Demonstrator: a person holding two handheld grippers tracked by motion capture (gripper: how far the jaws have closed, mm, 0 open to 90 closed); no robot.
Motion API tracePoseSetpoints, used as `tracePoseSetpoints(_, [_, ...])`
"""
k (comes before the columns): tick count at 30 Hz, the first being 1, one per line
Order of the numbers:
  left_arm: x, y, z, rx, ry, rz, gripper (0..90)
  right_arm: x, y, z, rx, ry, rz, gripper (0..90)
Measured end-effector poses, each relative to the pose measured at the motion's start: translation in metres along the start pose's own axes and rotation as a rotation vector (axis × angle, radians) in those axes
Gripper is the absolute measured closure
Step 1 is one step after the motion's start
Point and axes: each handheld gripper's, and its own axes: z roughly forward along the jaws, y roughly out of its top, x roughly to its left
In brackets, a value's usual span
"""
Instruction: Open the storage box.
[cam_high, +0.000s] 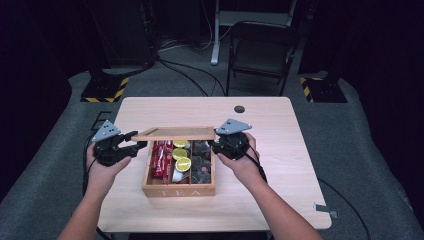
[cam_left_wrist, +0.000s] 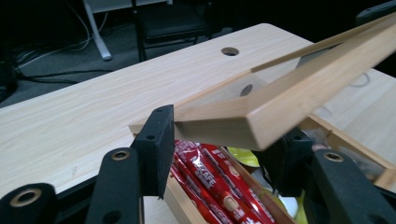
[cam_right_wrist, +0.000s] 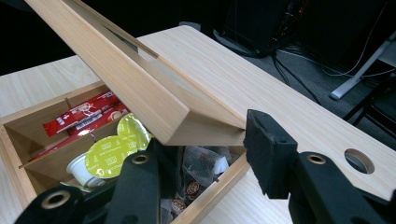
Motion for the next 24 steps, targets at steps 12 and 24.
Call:
tracePoseSetpoints(12, [0.006,-0.008,0.019,-0.016,0.057,-0.021,53.8,-0.001,0.003,0.001,-0.005,-0.008,0.018,58.3])
tracePoseSetpoints(24, [0.013,-0.011,0.023,-0.073,0.033,-0.033,54.7,-0.002,0.008,0.002,-0.002,-0.02,0.036,58.6])
